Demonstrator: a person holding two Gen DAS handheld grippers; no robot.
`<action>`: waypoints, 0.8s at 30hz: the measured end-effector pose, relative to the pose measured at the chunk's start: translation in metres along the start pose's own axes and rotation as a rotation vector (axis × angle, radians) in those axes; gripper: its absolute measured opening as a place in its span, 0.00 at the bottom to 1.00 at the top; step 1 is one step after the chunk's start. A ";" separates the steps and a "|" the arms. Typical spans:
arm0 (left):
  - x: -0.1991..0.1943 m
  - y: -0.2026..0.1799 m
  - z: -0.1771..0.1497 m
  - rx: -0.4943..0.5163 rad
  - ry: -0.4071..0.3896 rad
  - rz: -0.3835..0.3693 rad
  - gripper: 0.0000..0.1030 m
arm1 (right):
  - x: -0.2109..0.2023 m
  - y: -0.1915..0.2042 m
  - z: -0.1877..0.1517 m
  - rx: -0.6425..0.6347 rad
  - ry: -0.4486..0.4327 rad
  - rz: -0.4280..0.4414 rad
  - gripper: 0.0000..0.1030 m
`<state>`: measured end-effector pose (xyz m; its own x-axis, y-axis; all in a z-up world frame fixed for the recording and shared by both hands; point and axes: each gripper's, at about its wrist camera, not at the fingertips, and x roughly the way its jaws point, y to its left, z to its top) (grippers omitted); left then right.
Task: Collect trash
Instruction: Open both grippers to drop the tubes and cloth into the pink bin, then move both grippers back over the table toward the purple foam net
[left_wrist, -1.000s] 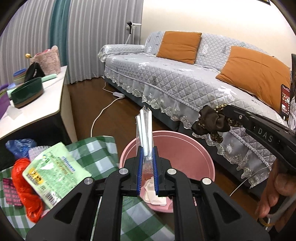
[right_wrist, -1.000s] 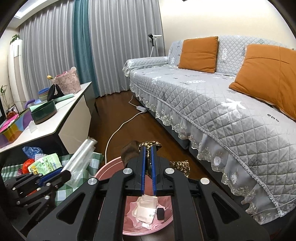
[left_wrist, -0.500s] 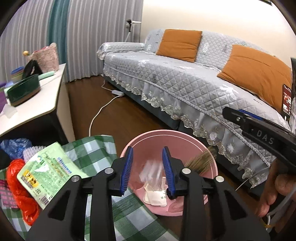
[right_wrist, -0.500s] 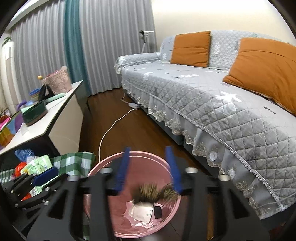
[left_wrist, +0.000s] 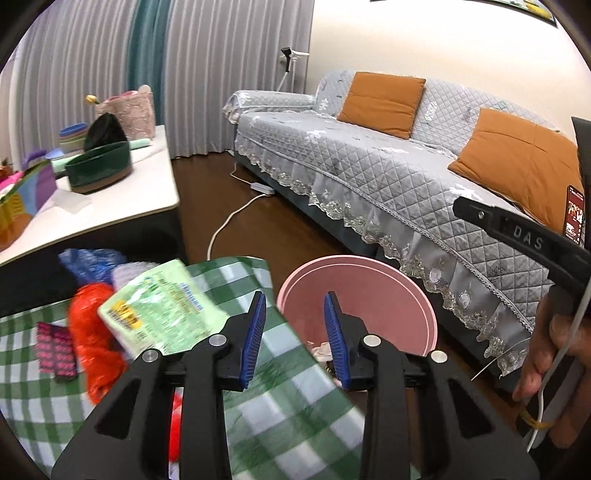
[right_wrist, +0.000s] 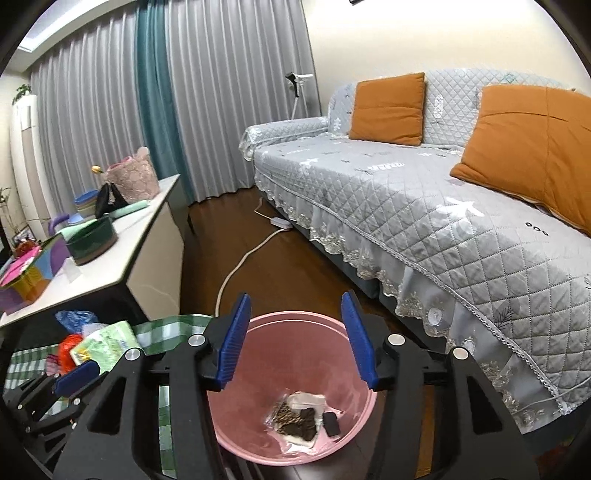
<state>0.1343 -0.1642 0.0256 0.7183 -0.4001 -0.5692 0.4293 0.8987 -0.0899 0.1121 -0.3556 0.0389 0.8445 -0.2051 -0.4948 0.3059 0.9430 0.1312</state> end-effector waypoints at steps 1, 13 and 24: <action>-0.006 0.002 -0.002 0.000 -0.003 0.007 0.32 | -0.004 0.003 0.000 -0.002 -0.003 0.010 0.51; -0.081 0.042 -0.039 -0.046 -0.031 0.117 0.32 | -0.045 0.035 -0.021 -0.044 0.014 0.127 0.51; -0.123 0.115 -0.096 -0.178 -0.001 0.275 0.32 | -0.067 0.048 -0.046 -0.049 0.044 0.193 0.51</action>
<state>0.0430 0.0056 0.0063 0.7946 -0.1380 -0.5912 0.1170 0.9904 -0.0739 0.0499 -0.2841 0.0386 0.8652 -0.0088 -0.5013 0.1176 0.9755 0.1859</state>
